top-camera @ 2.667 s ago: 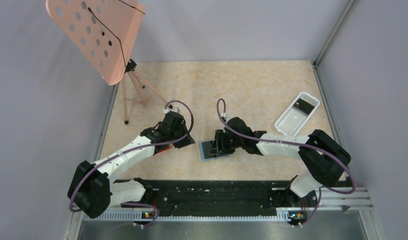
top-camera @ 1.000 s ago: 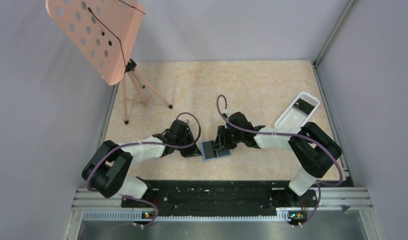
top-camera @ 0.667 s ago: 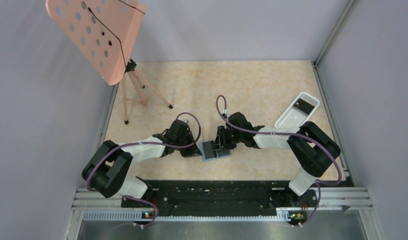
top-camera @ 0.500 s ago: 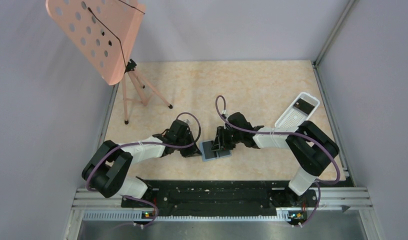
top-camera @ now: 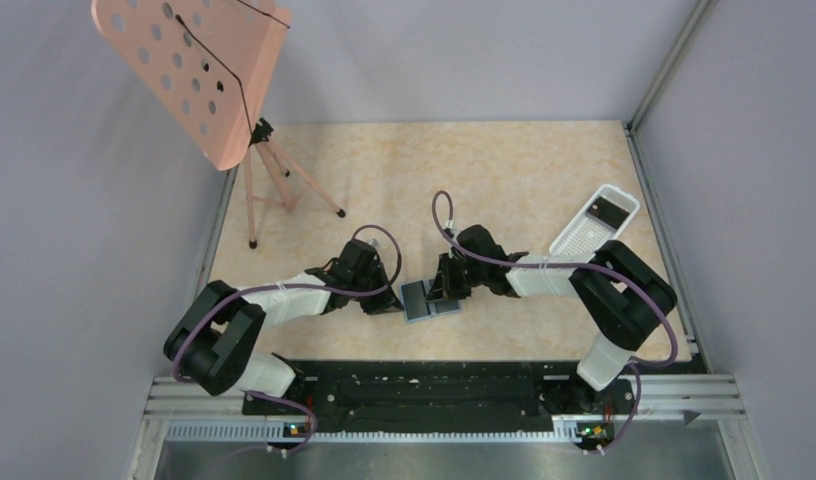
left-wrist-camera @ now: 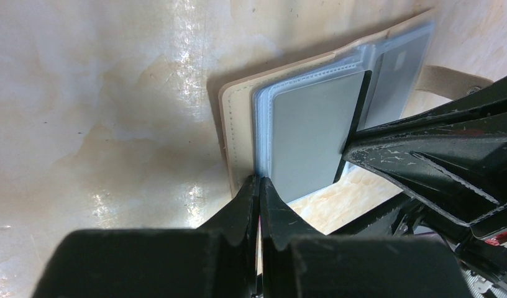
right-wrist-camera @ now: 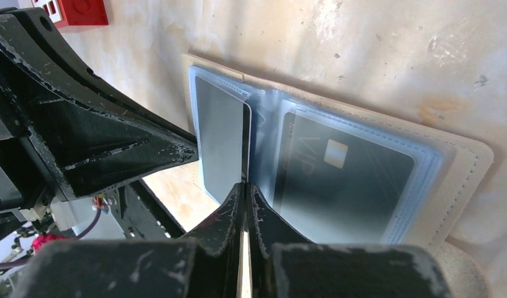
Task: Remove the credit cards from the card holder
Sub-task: Remove the credit card from the card holder, then place the credit card in the storage box.
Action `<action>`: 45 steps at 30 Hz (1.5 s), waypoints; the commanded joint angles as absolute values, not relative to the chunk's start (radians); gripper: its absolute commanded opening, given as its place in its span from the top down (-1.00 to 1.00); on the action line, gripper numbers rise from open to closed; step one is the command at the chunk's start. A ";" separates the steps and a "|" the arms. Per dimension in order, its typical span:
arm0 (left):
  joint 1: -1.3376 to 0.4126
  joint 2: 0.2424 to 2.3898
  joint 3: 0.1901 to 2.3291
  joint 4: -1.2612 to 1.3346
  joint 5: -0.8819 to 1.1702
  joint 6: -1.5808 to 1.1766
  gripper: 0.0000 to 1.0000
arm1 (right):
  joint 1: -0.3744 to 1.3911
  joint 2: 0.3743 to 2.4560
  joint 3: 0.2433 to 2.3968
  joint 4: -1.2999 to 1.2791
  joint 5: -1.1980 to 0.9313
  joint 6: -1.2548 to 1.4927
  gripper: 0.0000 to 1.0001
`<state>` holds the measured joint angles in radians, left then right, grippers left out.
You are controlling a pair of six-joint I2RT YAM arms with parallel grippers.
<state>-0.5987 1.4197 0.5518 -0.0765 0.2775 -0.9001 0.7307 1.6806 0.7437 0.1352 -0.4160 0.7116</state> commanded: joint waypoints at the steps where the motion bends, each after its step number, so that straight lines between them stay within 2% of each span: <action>1: -0.604 1.462 0.541 -0.112 0.220 -0.905 0.92 | 0.710 1.666 0.731 0.184 -0.444 0.695 1.00; 14: -0.601 1.477 0.585 -0.267 0.139 -0.821 0.92 | 0.648 1.610 0.678 0.166 -0.459 0.654 1.00; 20: -0.602 1.438 0.597 -0.262 0.189 -0.851 0.90 | 0.602 1.531 0.678 0.091 -0.478 0.652 1.00; 28: -0.603 1.298 0.755 -0.360 0.260 -0.836 0.48 | 0.569 1.392 0.673 -0.038 -0.457 0.642 1.00; 35: -0.618 1.230 0.810 -0.314 0.297 -0.681 0.12 | 0.557 1.309 0.673 -0.090 -0.405 0.769 1.00; 45: -0.860 1.218 0.860 -0.276 -0.008 -0.498 0.06 | 0.557 1.223 0.621 -0.017 -0.434 1.066 1.00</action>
